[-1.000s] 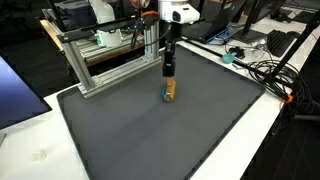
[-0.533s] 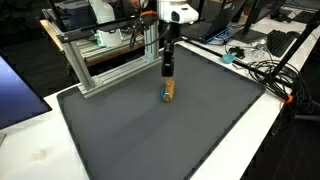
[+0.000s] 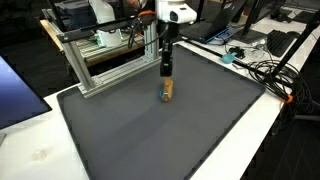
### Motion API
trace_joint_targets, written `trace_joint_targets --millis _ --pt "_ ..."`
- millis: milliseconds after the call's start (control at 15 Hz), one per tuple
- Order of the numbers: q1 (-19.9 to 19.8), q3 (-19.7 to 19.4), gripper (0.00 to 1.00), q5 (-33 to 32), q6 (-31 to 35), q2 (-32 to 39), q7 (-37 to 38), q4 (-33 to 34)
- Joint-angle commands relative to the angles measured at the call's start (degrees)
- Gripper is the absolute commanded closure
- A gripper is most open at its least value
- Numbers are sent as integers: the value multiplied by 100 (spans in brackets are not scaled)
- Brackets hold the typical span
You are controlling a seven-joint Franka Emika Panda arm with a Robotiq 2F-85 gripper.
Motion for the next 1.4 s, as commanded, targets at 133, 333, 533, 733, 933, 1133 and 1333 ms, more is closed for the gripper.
trace_joint_targets --millis 133,333,533,733,933,1133,1333 --pt "-120 -140 77 -152 -128 231 -242 -485" --pt "-126 -139 77 -132 -126 222 -299 -503" --pt "-125 -147 77 -139 -124 209 -342 -525" --pt "-119 -165 77 -162 -123 191 -343 -550" --pt "-116 -180 77 -171 -119 179 -341 -570" --pt "-115 -191 77 -177 -118 173 -344 -582" --pt "-113 -205 77 -193 -116 167 -335 -591"
